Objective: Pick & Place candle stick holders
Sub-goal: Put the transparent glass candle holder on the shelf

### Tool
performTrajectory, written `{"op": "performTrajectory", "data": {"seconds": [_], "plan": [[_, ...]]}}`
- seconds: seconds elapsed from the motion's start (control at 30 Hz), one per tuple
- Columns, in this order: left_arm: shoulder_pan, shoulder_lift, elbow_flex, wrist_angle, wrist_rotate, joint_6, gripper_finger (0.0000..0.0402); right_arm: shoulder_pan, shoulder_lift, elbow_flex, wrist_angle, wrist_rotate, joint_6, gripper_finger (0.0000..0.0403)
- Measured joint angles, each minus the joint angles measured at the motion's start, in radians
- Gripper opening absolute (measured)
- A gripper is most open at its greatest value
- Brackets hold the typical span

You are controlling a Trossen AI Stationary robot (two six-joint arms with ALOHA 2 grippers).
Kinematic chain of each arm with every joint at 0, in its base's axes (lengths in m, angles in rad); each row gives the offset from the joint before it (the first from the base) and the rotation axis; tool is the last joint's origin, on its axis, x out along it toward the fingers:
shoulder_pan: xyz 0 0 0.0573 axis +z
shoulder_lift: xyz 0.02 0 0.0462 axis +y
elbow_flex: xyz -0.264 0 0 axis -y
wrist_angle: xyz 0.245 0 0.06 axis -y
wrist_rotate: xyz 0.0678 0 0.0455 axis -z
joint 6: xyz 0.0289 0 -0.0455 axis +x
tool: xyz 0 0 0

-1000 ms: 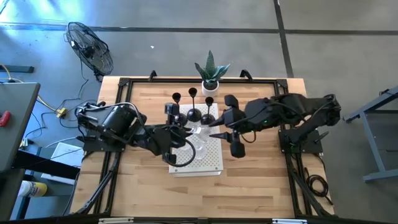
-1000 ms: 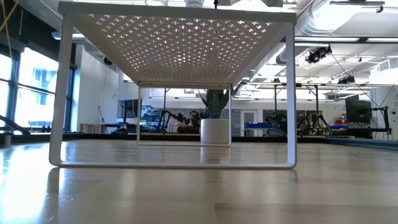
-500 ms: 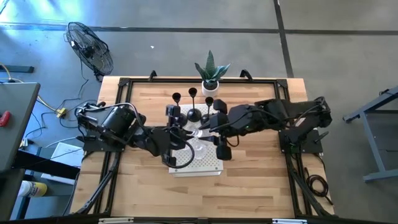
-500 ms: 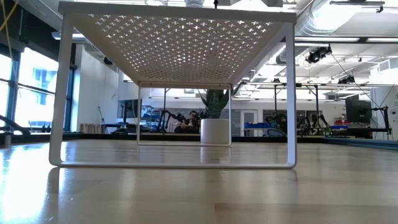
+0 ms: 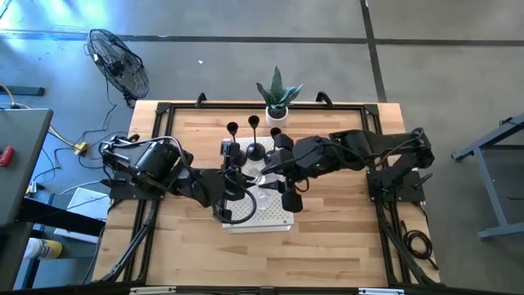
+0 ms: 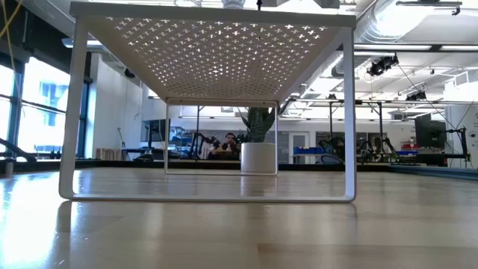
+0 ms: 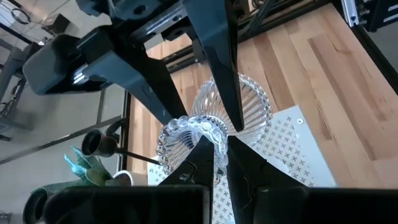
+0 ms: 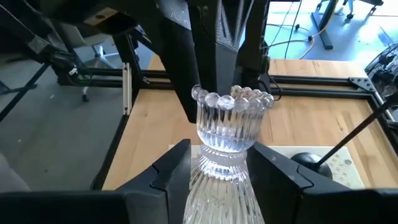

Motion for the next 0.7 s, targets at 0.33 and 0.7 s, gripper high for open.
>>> {"op": "performTrajectory", "data": {"seconds": [0.33,0.7], "plan": [[-0.001,0.011,0.002,0.025,-0.016,0.032,0.0013,-0.004,0.007,-0.003,0.037,-0.077,-0.008,0.0145],[0.019,0.027,0.002,0.075,-0.027,0.102,0.0012,-0.035,0.031,-0.003,0.049,-0.156,-0.009,0.0145]]}}
